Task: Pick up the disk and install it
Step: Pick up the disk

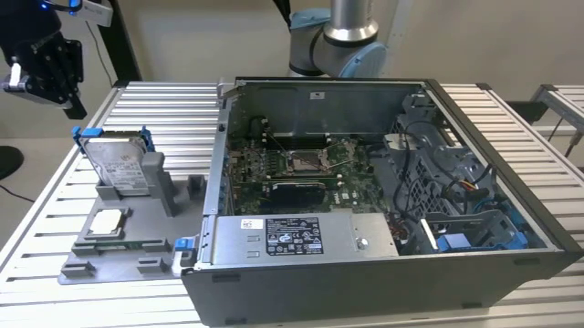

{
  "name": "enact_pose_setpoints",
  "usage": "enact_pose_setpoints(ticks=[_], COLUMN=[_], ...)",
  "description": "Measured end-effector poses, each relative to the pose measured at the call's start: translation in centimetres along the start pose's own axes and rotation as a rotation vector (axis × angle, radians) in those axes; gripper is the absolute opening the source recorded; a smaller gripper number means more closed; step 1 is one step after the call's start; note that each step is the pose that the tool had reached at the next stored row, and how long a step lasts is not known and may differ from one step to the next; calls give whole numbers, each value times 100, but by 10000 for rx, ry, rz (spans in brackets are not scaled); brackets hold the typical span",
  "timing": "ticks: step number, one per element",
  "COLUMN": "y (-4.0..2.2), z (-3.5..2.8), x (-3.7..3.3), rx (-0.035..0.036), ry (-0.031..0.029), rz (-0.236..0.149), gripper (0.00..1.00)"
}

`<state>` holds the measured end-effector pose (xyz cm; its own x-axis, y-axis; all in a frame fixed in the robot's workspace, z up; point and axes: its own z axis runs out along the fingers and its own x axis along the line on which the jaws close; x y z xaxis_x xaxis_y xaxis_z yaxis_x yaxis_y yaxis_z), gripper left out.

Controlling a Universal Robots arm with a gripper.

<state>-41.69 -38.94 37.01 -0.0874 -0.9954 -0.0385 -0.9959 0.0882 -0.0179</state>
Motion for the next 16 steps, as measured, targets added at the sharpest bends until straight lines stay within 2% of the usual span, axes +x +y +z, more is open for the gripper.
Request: enact_pose_setpoints(ticks=[3, 16], y=[9, 14], z=[0, 0], x=[0, 1], rx=[-12, -11], ry=[-4, -4], rz=[-222, -222], gripper=[0, 0])
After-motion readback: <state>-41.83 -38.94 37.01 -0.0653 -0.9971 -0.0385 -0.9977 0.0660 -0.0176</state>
